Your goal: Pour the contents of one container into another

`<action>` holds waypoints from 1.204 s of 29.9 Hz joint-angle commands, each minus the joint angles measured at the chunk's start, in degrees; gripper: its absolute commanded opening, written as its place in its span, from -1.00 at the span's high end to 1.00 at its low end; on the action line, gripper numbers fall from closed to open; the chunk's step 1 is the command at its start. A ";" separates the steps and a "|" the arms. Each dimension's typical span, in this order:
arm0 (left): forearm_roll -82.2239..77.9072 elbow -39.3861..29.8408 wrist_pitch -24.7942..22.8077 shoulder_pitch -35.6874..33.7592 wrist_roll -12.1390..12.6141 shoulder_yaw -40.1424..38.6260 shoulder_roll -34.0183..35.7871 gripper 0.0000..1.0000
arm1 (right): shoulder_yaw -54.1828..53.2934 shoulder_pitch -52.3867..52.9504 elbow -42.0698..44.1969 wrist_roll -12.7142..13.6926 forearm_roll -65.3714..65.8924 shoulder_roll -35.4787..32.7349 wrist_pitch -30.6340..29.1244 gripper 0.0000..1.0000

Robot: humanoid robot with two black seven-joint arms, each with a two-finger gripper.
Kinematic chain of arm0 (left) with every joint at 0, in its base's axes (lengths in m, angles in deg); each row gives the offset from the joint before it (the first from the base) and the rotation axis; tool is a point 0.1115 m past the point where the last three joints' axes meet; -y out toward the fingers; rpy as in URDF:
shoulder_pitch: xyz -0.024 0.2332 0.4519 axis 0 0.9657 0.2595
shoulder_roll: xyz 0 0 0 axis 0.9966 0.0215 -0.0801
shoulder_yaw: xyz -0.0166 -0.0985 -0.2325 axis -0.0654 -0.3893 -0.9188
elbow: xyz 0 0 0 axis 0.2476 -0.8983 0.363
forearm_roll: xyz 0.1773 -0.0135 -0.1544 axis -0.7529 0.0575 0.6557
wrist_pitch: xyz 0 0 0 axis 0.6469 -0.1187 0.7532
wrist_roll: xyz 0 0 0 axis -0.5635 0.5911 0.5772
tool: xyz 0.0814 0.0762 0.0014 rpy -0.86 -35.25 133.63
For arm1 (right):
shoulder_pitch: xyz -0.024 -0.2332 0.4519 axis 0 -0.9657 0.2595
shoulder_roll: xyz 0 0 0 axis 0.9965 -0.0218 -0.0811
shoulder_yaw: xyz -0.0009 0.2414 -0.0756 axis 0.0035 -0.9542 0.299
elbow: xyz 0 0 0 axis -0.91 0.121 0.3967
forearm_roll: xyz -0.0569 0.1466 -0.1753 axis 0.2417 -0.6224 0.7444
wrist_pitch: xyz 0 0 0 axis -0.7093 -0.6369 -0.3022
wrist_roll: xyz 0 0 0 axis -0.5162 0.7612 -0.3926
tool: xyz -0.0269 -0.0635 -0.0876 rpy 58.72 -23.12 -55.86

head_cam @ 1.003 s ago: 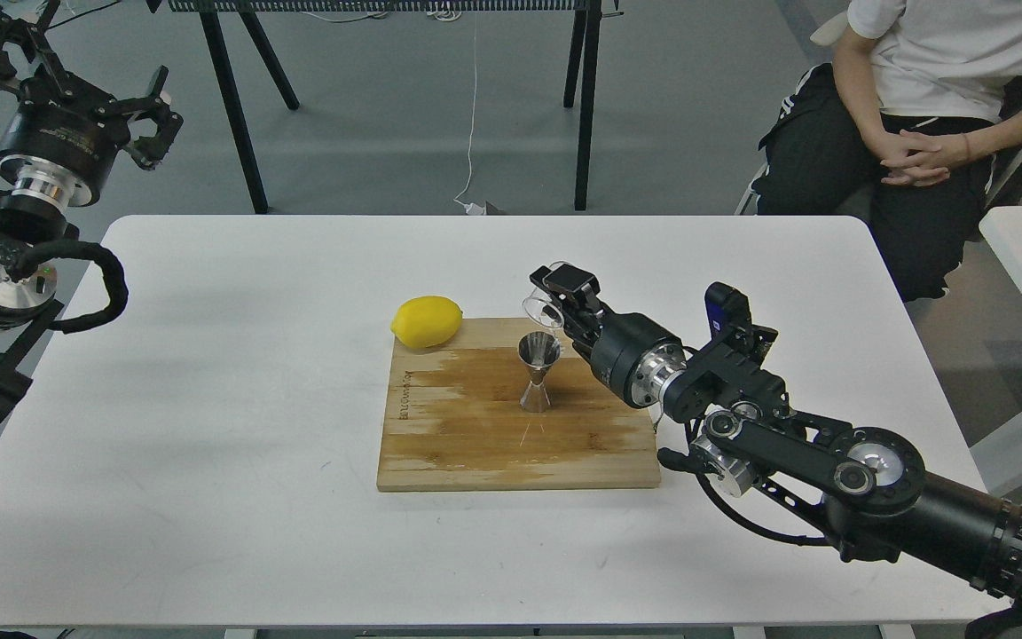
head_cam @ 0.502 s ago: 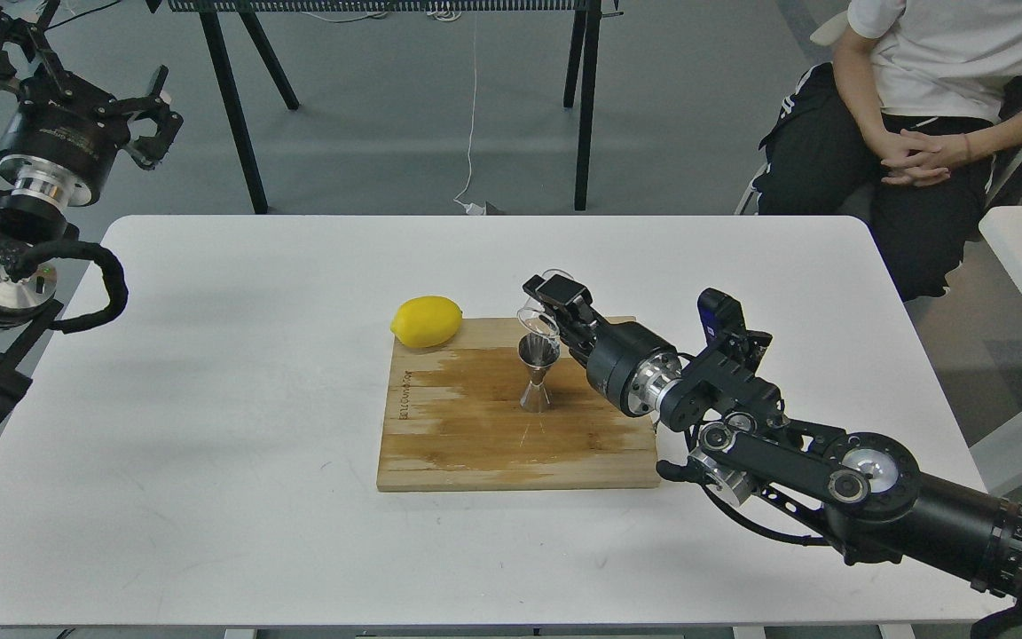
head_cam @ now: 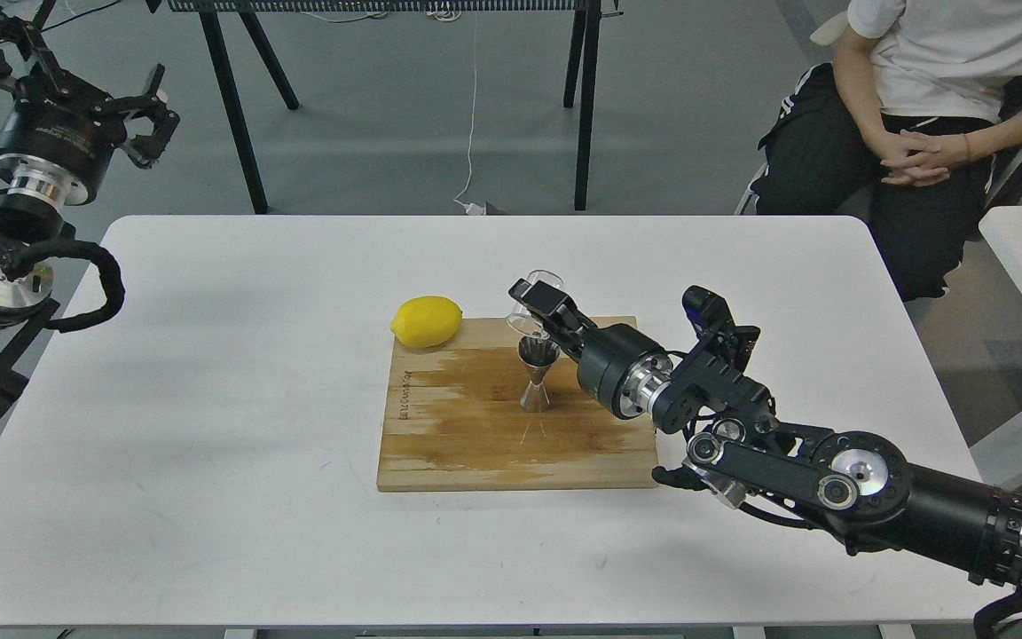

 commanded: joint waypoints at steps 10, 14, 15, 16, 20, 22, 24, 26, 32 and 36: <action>0.00 0.00 0.00 0.02 -0.03 -0.08 0.11 -1.00 | 3.60 1.79 0.02 -1.29 4.04 -1.43 1.13 0.29; 0.00 0.00 0.09 0.02 -0.03 -0.08 0.19 -1.00 | 2.99 1.87 -0.06 -1.21 3.00 -1.95 1.13 0.28; 0.00 0.00 0.09 0.02 -0.03 -0.08 0.11 -1.00 | 2.81 1.79 -0.06 -1.12 2.04 -2.13 1.13 0.28; 0.00 0.00 0.00 0.02 -0.03 -0.08 0.19 -1.00 | 2.64 1.61 -0.06 -1.20 0.03 -2.30 1.05 0.28; 0.00 0.00 0.00 0.02 -0.03 -0.25 0.63 -1.00 | -1.21 0.21 -4.35 -1.38 -8.06 -3.18 0.87 0.28; 0.00 0.00 0.00 0.02 -0.03 -0.52 0.81 -1.00 | -4.99 -1.63 -7.08 -1.29 -13.24 -5.37 0.52 0.29; 0.00 0.00 0.00 0.02 0.06 -0.52 0.81 -1.00 | -9.30 -2.69 -9.54 -1.12 -18.42 -6.87 0.34 0.29; 0.00 0.00 0.00 0.02 0.06 -0.52 0.72 -1.00 | -13.51 -4.36 -11.39 -1.03 -23.43 -9.06 0.26 0.29; 0.17 0.00 0.44 0.02 -0.12 -1.13 0.28 -1.00 | -28.63 -12.79 -12.46 -0.94 -38.38 -12.85 -2.11 0.29; 0.26 0.00 -0.09 0.63 0.15 -3.15 0.63 -1.00 | -38.39 -21.57 -11.32 -0.59 -47.53 -12.85 -6.94 0.28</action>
